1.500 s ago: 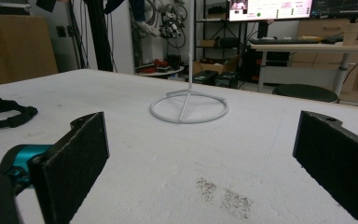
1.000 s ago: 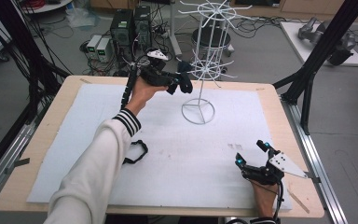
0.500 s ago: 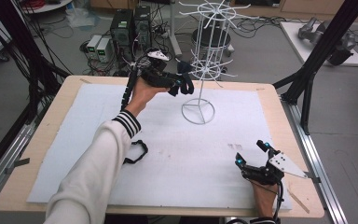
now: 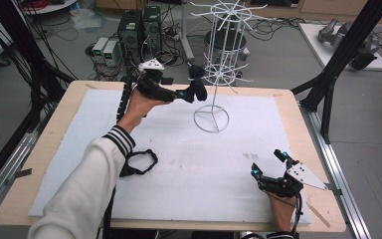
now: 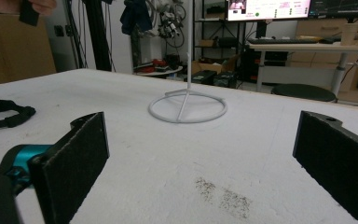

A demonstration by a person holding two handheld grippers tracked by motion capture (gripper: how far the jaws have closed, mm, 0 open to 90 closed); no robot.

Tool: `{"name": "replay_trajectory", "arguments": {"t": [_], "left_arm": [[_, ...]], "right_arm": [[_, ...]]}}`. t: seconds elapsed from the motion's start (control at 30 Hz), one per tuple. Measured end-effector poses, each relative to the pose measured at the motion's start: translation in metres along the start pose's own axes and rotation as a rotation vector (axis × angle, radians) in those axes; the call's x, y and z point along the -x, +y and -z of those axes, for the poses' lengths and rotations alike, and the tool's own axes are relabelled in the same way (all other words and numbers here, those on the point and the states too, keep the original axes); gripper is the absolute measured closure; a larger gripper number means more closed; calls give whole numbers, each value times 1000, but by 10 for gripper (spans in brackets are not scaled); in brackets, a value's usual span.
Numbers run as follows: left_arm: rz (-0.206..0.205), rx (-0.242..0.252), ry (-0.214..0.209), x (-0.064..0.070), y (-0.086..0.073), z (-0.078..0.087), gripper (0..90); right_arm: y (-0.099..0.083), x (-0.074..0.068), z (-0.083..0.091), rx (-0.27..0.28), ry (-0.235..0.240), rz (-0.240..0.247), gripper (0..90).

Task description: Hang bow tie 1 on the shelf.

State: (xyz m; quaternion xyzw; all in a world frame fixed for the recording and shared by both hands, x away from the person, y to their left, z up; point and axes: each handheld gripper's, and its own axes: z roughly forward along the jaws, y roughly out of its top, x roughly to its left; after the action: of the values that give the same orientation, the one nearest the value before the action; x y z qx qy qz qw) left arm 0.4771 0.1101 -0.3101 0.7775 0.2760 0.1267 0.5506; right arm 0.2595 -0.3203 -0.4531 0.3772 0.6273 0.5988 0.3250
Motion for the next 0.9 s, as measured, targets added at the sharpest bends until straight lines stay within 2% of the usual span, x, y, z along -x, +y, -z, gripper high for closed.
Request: {"name": "replay_trajectory", "arguments": {"t": [0.1, 0.2, 0.43, 0.57, 0.7, 0.9], "left_arm": [[-4, 28, -10, 0, -8, 15, 178], [-5, 48, -12, -1, -15, 30, 178], [-8, 97, 1, -6, -31, 63, 178], [-17, 104, 18, -9, -39, 79, 178], [-14, 112, 38, -12, -44, 88, 178], [-17, 120, 44, -13, -51, 96, 178]], "right_arm": [[0, 0, 0, 0, 0, 11, 27], [0, 0, 0, -4, -4, 0, 27], [0, 0, 0, -5, -5, 3, 27], [0, 0, 0, -5, -5, 0, 27], [0, 0, 0, -5, -5, 7, 27], [0, 0, 0, -5, -6, 5, 27]]}}
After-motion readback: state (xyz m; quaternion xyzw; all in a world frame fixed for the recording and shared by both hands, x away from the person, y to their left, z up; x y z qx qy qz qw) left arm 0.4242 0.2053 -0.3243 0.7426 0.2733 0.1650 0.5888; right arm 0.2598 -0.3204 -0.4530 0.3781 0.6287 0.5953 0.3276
